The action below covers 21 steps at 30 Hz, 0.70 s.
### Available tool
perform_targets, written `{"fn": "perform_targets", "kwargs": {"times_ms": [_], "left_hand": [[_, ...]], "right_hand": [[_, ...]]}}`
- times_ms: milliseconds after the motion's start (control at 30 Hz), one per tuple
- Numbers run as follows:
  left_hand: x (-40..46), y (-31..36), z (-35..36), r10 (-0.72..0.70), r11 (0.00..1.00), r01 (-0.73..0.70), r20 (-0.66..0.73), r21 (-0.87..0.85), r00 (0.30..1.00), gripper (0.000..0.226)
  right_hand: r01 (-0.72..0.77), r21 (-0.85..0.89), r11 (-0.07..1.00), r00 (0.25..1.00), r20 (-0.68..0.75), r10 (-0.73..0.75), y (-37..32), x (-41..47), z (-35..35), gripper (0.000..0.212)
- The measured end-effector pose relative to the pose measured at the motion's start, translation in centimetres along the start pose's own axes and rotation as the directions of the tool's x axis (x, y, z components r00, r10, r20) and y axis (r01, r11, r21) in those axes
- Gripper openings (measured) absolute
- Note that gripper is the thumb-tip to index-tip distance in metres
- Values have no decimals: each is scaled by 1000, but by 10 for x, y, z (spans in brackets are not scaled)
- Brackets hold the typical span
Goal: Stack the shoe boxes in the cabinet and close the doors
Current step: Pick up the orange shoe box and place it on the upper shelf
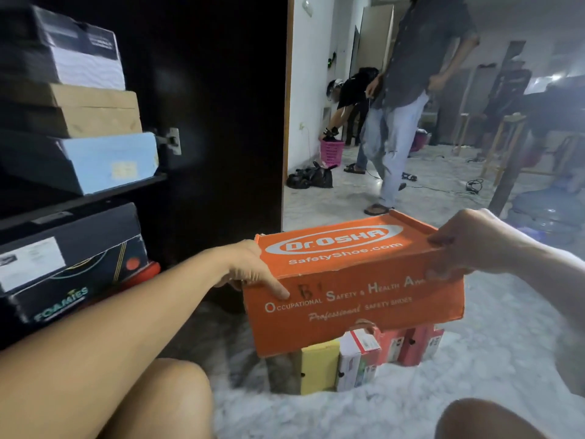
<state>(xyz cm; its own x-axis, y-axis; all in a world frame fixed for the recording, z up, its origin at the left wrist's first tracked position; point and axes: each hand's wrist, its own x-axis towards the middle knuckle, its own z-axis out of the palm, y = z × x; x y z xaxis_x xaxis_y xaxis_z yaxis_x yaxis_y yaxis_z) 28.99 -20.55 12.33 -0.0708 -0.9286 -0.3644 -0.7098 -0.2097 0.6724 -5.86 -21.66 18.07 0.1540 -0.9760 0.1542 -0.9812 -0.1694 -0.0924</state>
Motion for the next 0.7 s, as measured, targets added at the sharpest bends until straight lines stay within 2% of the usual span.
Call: {"fn": "perform_targets", "kwargs": {"times_ms": [133,300,467,600,700], "left_hand": [[-30,-17,-22,-31,1000,31,-22,1,999,75],[-68,-44,-46,-89,995,86,-70,-44,994,82],[-108,-67,-64,-189,980,181,-99,-87,977,62],[-130,-91,-76,-267,959,248,-147,-138,952,78],[-146,-105,-80,-323,937,291,-163,-195,932,67]], "right_hand": [[95,49,994,995,30,-96,-28,3,1,37],[198,74,977,977,66,-203,-76,6,2,35],[291,77,953,952,69,-297,-124,6,5,33],[346,119,931,926,114,-359,-162,4,10,25],[382,117,917,911,119,-395,-187,7,17,24]]}}
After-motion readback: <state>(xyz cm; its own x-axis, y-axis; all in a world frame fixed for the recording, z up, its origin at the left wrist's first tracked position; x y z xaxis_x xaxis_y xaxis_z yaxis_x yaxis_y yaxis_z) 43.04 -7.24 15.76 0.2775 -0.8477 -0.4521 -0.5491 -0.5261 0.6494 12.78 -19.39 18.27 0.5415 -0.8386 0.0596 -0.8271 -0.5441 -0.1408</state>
